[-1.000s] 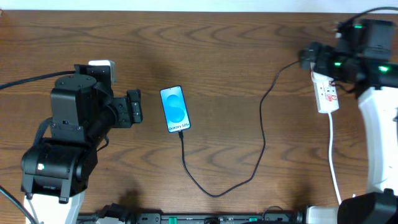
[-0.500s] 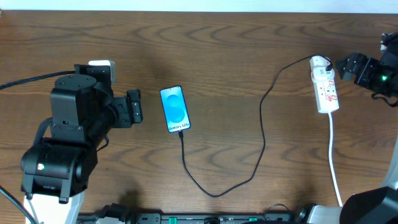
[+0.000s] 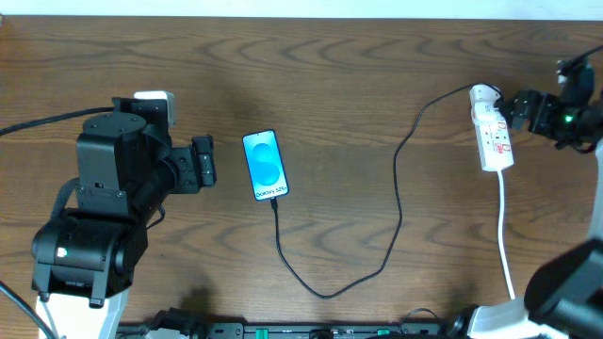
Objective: Plug charger to phone and switch on socket
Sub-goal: 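Lower the right gripper onto the power strip beside the white adapter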
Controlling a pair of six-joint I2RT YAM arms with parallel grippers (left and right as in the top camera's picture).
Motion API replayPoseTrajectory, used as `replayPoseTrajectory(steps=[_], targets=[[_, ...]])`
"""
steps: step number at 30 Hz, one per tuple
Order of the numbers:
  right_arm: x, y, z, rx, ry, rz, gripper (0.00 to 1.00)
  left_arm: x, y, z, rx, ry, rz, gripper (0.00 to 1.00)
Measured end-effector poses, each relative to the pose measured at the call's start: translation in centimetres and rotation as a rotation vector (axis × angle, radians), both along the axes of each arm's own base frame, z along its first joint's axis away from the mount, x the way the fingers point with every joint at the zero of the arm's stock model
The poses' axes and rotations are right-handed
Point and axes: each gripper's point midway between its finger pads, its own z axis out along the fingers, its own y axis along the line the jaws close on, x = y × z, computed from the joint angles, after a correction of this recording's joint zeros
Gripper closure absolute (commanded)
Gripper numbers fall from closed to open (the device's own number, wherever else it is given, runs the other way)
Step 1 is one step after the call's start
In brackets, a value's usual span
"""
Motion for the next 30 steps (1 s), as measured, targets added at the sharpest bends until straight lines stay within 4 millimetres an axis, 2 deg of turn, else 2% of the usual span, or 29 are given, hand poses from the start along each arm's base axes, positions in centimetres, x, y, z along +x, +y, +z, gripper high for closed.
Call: replayPoseTrajectory(steps=[4,8,17,26,30], targets=[[0.4,-0.3,-3.7,0.038,0.085,0.0,0.01,0.0,0.0,0.0,0.0,0.0,0.0,0.12],[1.0,-0.6,-5.6,0.049,0.11,0.001,0.01,0.0,0.0,0.0,0.0,0.0,0.0,0.12],[2.0,-1.0,-6.1,0.01,0.073,0.045,0.01,0.0,0.0,0.0,0.0,0.0,0.0,0.12],[2.5,-1.2,-9.1,0.028,0.116,0.055,0.01,0.0,0.0,0.0,0.0,0.0,0.0,0.12],[2.9,-1.4,-9.6,0.025,0.11,0.058,0.01,0.0,0.0,0.0,0.0,0.0,0.0,0.12]])
